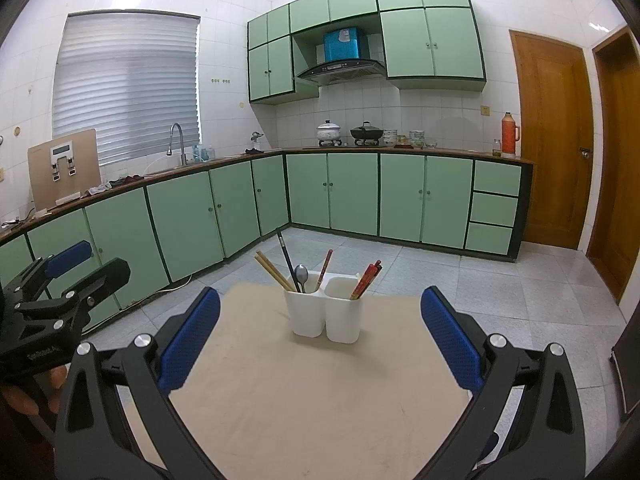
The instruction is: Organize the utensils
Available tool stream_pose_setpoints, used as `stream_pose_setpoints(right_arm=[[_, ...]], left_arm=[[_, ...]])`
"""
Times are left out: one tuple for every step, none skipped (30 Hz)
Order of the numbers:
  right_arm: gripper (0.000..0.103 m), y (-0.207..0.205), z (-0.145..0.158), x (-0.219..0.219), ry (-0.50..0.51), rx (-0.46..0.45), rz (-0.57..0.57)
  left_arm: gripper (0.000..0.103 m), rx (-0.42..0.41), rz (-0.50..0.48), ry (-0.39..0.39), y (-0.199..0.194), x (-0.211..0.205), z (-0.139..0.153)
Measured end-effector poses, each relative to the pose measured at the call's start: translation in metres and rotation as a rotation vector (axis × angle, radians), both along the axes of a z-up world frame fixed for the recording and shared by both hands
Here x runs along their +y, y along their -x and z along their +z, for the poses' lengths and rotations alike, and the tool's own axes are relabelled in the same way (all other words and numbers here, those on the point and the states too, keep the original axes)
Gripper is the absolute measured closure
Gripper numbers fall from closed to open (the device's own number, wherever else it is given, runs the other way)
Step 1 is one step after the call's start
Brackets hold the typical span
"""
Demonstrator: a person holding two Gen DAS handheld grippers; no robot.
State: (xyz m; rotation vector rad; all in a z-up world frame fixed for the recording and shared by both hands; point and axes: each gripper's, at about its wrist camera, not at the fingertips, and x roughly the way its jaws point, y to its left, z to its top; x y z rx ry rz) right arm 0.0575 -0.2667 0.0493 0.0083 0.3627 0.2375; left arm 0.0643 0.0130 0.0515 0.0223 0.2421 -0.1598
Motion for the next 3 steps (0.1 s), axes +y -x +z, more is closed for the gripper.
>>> stream_pose_setpoints(right_arm=[[0.006,0.0002,0.0002,-0.0003,0.0,0.0,0.001],[0.006,0.0001,0.0002,-0.0002,0.0,0.0,0.001],[0.006,0.0,0.0002,0.0,0.0,0.0,0.0]], left_arm=[[0.006,0.001,0.0,0.001,0.0001,0.0,0.0001],[0.006,0.001,0.0,0.001,-0.0001,0.0003,0.0],[0.006,0.002,0.0,0.002,-0.0002,0.0004,0.0001]])
